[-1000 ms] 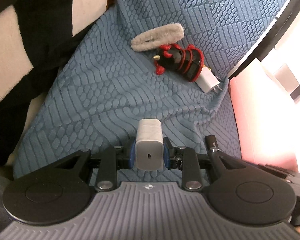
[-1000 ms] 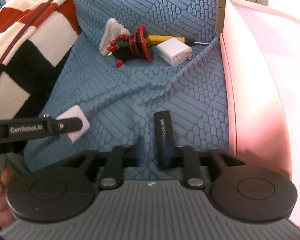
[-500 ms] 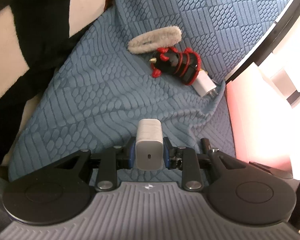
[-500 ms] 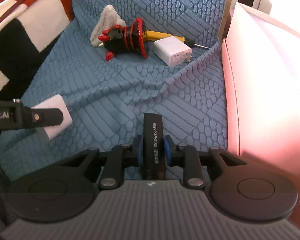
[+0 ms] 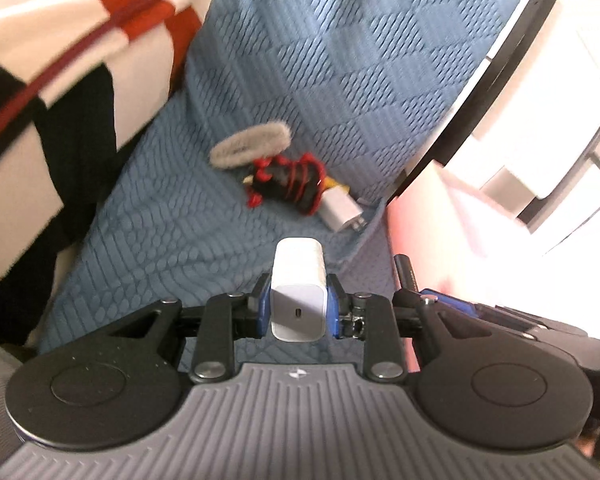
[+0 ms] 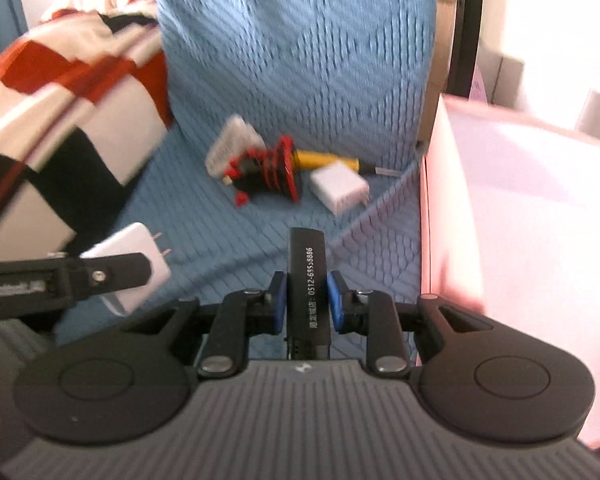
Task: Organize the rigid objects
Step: 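Carry white charger with left tool while right tool carries USB stick to pink box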
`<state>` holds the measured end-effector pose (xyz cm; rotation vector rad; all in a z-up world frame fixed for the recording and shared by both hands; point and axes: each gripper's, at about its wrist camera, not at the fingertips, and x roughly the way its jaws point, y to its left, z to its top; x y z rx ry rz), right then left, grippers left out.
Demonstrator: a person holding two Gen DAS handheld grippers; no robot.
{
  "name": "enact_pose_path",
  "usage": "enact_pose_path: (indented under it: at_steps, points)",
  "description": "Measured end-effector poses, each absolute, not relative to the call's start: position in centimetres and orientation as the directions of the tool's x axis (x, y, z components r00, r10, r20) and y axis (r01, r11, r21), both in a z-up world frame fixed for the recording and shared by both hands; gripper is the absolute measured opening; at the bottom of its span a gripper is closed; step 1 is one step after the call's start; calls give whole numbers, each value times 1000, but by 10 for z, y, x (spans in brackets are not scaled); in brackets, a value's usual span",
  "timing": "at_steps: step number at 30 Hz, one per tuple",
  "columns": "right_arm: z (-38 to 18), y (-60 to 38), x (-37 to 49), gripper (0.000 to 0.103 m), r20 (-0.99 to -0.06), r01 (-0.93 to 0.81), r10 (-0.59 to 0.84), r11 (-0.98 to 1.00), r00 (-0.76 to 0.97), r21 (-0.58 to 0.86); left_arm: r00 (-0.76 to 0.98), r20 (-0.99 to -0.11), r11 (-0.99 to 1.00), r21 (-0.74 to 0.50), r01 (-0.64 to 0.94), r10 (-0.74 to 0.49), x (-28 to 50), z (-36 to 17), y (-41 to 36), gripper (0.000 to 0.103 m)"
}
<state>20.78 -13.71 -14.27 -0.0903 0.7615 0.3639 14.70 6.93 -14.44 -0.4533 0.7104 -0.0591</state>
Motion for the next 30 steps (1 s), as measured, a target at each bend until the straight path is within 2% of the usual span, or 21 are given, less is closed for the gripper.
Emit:
enact_pose_path:
  at_steps: [11,20,30]
  points:
    - [-67,-165,141,25,-587,-359,351,927,730,107,797,-566,900,-431,-68,-210,101,-88,62,32]
    - [-46,-180,119,25,-546,-347,333,934,768,82,806,-547,902,-430,-39,-226,82,-71,50,32]
    - [-33,-216,109,25,-518,-284,286,955,806,85,797,-523,900,-432,58,-302,88,-57,9,32]
